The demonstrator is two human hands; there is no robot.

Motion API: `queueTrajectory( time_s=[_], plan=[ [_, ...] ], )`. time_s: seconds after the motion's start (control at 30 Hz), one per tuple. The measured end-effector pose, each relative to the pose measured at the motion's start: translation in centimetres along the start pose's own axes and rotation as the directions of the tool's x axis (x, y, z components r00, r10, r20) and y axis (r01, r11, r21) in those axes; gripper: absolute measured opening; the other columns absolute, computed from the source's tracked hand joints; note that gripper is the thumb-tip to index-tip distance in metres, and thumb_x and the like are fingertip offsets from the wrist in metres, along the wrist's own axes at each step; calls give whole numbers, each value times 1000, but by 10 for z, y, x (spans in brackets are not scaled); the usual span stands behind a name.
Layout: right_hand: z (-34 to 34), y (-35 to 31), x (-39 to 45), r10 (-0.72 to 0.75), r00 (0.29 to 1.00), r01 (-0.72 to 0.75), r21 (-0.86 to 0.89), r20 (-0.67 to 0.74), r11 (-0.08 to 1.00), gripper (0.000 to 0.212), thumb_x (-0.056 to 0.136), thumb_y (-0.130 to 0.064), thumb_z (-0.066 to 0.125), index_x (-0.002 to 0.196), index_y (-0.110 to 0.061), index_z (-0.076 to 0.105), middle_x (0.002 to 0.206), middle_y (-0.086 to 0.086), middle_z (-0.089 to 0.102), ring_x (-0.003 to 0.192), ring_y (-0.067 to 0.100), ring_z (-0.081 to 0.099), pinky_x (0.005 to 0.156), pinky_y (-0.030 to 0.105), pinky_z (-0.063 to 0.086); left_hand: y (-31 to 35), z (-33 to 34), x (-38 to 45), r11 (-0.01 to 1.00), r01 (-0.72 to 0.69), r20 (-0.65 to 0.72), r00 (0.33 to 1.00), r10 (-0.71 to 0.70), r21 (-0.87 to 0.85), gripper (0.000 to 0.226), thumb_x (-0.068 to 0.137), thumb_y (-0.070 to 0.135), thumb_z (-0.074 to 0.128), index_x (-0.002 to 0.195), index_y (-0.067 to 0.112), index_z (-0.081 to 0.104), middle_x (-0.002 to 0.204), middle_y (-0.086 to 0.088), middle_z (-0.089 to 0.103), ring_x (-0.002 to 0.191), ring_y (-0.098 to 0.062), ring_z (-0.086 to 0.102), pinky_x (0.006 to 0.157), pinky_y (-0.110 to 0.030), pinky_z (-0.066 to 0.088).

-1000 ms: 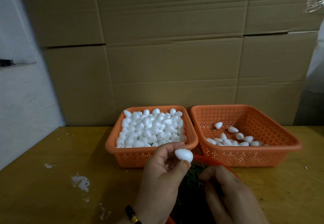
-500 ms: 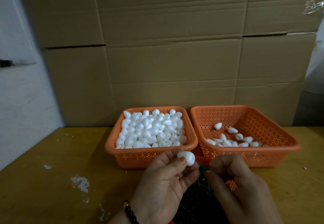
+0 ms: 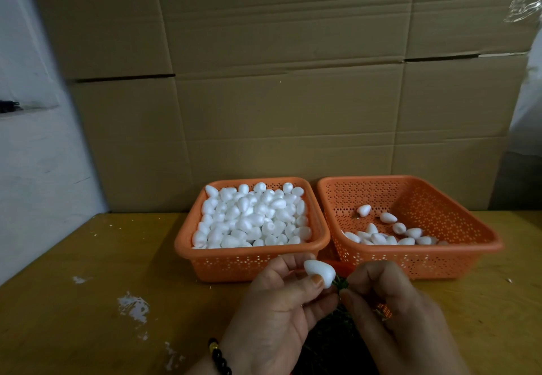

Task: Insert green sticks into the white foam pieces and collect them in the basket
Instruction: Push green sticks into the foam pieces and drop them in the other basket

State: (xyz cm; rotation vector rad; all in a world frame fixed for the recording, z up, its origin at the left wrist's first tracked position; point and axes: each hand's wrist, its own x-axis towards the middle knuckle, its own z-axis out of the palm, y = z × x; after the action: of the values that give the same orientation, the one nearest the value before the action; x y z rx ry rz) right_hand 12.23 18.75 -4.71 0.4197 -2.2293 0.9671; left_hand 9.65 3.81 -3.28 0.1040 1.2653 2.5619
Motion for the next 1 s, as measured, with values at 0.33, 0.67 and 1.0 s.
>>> queueTrajectory(
  time_s=[0.33, 0.67, 1.0],
  plan=[
    [0, 0, 1, 3, 1000, -3, 1, 11, 1000, 49, 68, -5, 80, 83, -39, 48, 75, -17, 62, 62, -2, 61, 55, 15, 46, -1, 2, -1, 1000, 2, -2, 1000, -2, 26, 37, 62, -10, 64, 98, -1, 62, 83, -19, 67, 70, -24, 66, 60, -33, 58],
    [1, 1, 1, 3, 1000, -3, 13, 9, 1000, 49, 68, -2, 80, 82, -37, 49, 76, -17, 62, 62, -1, 61, 55, 16, 46, -2, 1, -1, 999, 15, -4, 1000, -15, 47, 39, 60, -7, 65, 99, 0, 62, 84, -18, 69, 70, -24, 68, 60, -32, 58],
    [1, 2, 0, 12, 1000, -13, 26, 13, 1000, 47, 67, -6, 81, 85, -37, 51, 82, -21, 64, 65, -5, 62, 57, 10, 47, 1, 2, -2, 999, 40, 0, 999, -40, 12, 37, 63, -8, 63, 100, -1, 61, 88, -21, 68, 71, -24, 69, 60, -33, 58]
  ],
)
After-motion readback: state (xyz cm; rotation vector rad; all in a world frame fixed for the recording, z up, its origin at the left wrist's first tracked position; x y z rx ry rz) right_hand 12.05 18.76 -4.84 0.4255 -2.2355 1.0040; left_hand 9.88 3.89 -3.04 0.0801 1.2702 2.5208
